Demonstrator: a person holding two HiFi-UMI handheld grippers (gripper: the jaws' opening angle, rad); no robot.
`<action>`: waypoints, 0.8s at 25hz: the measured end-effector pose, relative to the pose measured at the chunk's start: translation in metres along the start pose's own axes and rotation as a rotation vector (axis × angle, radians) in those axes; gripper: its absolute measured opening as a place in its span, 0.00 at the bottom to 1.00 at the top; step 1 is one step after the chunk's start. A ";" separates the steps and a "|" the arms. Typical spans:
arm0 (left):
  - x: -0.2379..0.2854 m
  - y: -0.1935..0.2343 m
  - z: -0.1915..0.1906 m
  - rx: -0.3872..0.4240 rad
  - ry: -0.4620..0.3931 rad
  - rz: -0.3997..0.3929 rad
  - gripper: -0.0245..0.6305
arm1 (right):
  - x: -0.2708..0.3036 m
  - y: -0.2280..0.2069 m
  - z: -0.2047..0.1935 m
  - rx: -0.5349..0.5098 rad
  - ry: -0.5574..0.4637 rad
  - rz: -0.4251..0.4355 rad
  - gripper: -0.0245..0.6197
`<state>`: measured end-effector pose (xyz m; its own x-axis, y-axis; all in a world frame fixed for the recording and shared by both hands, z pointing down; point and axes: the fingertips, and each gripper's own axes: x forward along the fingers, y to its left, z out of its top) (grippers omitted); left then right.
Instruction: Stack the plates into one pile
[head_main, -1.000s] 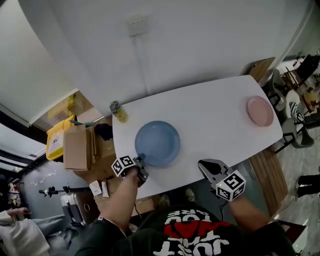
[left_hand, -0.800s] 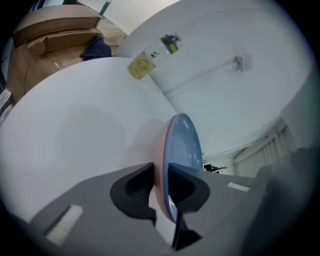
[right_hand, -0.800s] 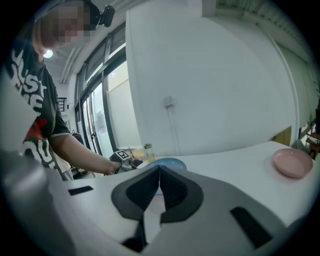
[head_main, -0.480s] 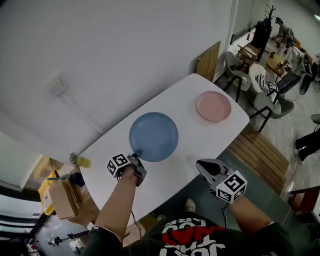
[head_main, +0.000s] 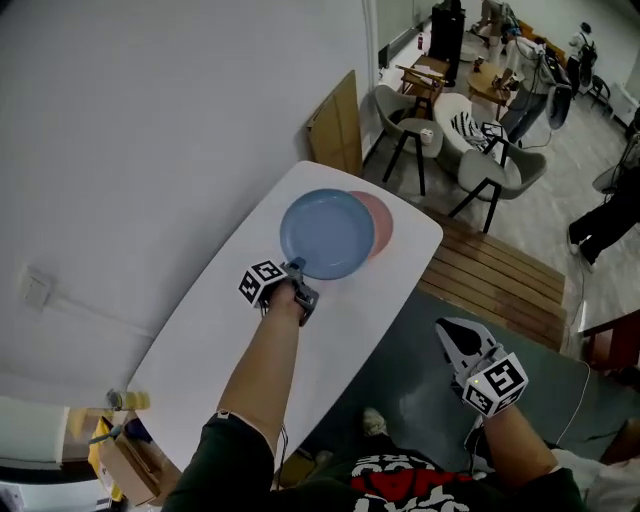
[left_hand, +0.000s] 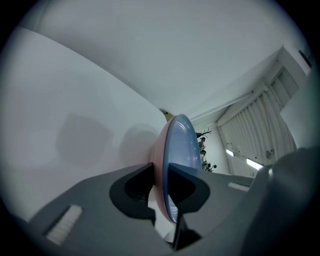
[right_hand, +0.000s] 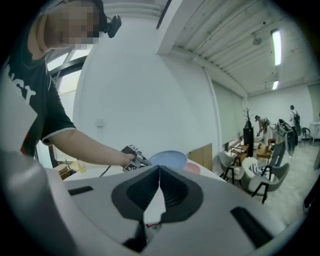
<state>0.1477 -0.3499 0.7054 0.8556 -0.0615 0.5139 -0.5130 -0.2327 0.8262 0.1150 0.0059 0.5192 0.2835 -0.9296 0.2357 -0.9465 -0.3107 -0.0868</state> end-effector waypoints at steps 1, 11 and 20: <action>0.016 -0.006 -0.004 0.012 0.011 0.011 0.13 | -0.007 -0.010 -0.003 0.004 0.003 -0.022 0.05; 0.104 -0.023 -0.041 0.140 0.130 0.076 0.21 | -0.059 -0.062 -0.055 0.093 0.041 -0.141 0.05; 0.055 -0.049 -0.060 0.451 0.181 0.045 0.42 | -0.050 -0.060 -0.058 0.098 0.045 -0.070 0.05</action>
<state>0.2158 -0.2840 0.7073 0.7870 0.0792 0.6119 -0.4341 -0.6337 0.6403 0.1487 0.0828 0.5684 0.3392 -0.8957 0.2875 -0.9043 -0.3947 -0.1627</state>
